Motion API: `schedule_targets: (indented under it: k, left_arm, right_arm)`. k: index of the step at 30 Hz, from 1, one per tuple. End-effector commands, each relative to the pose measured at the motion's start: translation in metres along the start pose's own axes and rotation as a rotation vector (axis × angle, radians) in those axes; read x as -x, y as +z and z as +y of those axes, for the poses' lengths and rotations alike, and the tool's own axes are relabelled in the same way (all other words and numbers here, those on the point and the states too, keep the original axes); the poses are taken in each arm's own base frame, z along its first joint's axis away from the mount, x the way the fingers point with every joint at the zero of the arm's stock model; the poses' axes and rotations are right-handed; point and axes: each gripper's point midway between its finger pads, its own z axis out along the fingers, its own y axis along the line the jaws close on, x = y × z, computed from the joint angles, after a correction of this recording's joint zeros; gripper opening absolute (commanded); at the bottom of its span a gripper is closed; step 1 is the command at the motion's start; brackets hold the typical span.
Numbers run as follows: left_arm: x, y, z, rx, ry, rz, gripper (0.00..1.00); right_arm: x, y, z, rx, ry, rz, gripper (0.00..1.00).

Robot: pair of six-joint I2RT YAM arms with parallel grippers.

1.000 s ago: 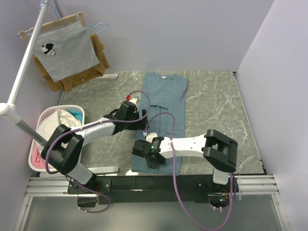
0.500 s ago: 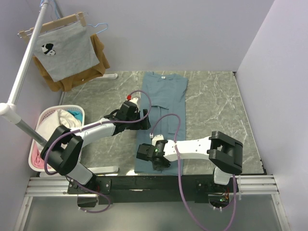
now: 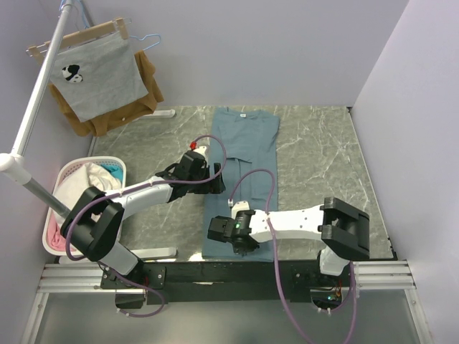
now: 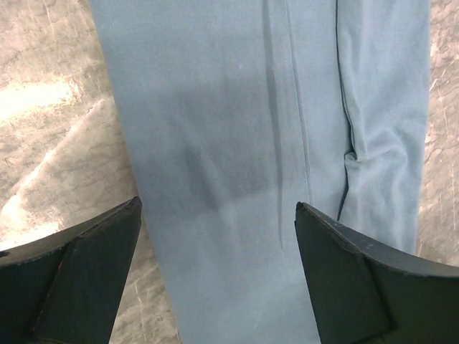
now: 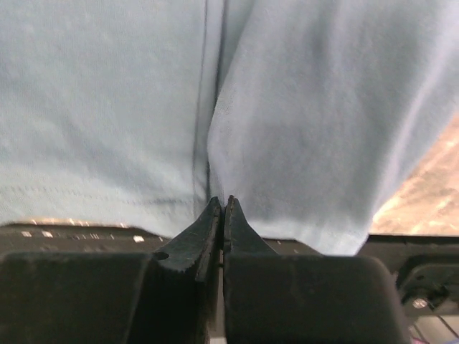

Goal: Fold and stack the t-shirts
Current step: Grab the bottom of the folded rectangular tshirt with both arms

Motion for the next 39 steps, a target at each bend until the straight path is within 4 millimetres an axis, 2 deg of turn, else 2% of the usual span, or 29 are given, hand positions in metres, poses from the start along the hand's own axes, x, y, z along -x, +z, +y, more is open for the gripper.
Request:
schedule_targets:
  k: [1, 5, 10, 11, 12, 13, 14, 18, 21, 22, 24, 25, 26, 27, 28, 29, 30, 31, 32, 33, 34, 35, 37, 38, 39]
  left_arm:
    - [0.018, -0.002, -0.012, -0.025, 0.006, -0.054, 0.93]
    - [0.016, 0.0, -0.012, -0.027, 0.004, -0.05, 0.93]
    - [0.013, 0.002, -0.012, -0.023, 0.001, -0.041, 0.93]
    - [0.013, 0.002, -0.012, -0.022, 0.0, -0.042, 0.93]
    - [0.014, 0.002, -0.012, -0.02, 0.003, -0.043, 0.93]
    - [0.015, 0.002, -0.011, -0.018, 0.002, -0.045, 0.93]
    - [0.014, 0.003, -0.011, -0.016, 0.005, -0.042, 0.93]
    - [0.019, 0.001, -0.009, 0.004, 0.017, -0.051, 0.94]
    - [0.032, -0.005, -0.017, -0.005, 0.037, -0.069, 0.95]
    - [0.041, -0.008, -0.016, 0.015, 0.043, -0.095, 0.95]
    - [0.053, -0.013, -0.018, 0.03, 0.068, -0.12, 0.97]
    - [0.068, -0.017, -0.025, 0.022, 0.075, -0.149, 0.98]
    - [0.076, -0.019, -0.027, 0.028, 0.095, -0.168, 0.99]
    - [0.092, -0.023, -0.034, 0.021, 0.102, -0.202, 0.99]
    - [0.099, -0.021, -0.035, 0.03, 0.107, -0.209, 1.0]
    - [0.107, -0.021, -0.037, 0.035, 0.123, -0.221, 0.99]
    - [0.127, -0.024, -0.041, 0.04, 0.121, -0.261, 0.99]
    - [0.131, -0.016, -0.036, 0.064, 0.124, -0.256, 1.0]
    - [0.139, -0.013, -0.033, 0.08, 0.12, -0.265, 0.99]
    - [0.161, -0.015, -0.03, 0.072, 0.092, -0.29, 0.99]
    - [0.167, -0.003, -0.025, 0.06, 0.065, -0.286, 0.99]
    - [0.176, 0.002, -0.021, 0.039, 0.043, -0.292, 1.0]
    - [0.193, 0.02, -0.008, 0.002, -0.01, -0.28, 0.99]
    - [0.202, 0.028, -0.008, -0.023, -0.013, -0.291, 0.99]
    - [0.207, 0.045, -0.006, -0.052, -0.01, -0.269, 1.0]
  right_arm:
    - [-0.002, -0.025, -0.01, -0.006, -0.026, -0.034, 0.0]
    - [-0.017, -0.028, -0.011, 0.007, -0.052, 0.003, 0.0]
    - [-0.038, -0.021, -0.004, 0.014, -0.105, 0.068, 0.0]
    - [-0.037, -0.022, 0.001, 0.018, -0.107, 0.063, 0.1]
    - [-0.038, -0.018, 0.0, -0.008, -0.116, 0.067, 0.26]
    - [-0.036, -0.017, 0.001, -0.017, -0.129, 0.062, 0.47]
    - [-0.034, -0.017, -0.001, -0.037, -0.13, 0.054, 0.55]
    - [-0.012, -0.027, -0.009, -0.1, -0.1, -0.02, 0.66]
    - [0.013, -0.039, -0.019, -0.09, -0.021, -0.111, 0.7]
    - [0.029, -0.046, -0.027, -0.076, 0.046, -0.145, 0.71]
    - [0.05, -0.046, -0.046, -0.091, 0.122, -0.204, 0.73]
    - [0.071, -0.049, -0.062, -0.081, 0.189, -0.23, 0.75]
    - [0.078, -0.043, -0.074, -0.09, 0.21, -0.242, 0.75]
    - [0.096, -0.041, -0.073, -0.043, 0.26, -0.279, 0.75]
    - [0.11, -0.043, -0.085, -0.028, 0.258, -0.299, 0.75]
    - [0.127, -0.035, -0.106, -0.056, 0.33, -0.309, 0.76]
    - [0.147, -0.036, -0.107, -0.008, 0.377, -0.344, 0.77]
    - [0.157, -0.034, -0.114, -0.004, 0.352, -0.349, 0.77]
    - [0.177, -0.036, -0.13, -0.011, 0.409, -0.371, 0.77]
    - [0.195, -0.034, -0.131, 0.012, 0.429, -0.404, 0.78]
    - [0.204, -0.031, -0.135, 0.015, 0.401, -0.401, 0.78]
    - [0.227, -0.035, -0.151, 0.013, 0.449, -0.419, 0.78]
    - [0.247, -0.018, -0.155, 0.011, 0.428, -0.395, 0.78]
    - [0.268, -0.023, -0.155, 0.037, 0.435, -0.412, 0.78]
    - [0.277, -0.003, -0.165, 0.011, 0.45, -0.38, 0.77]
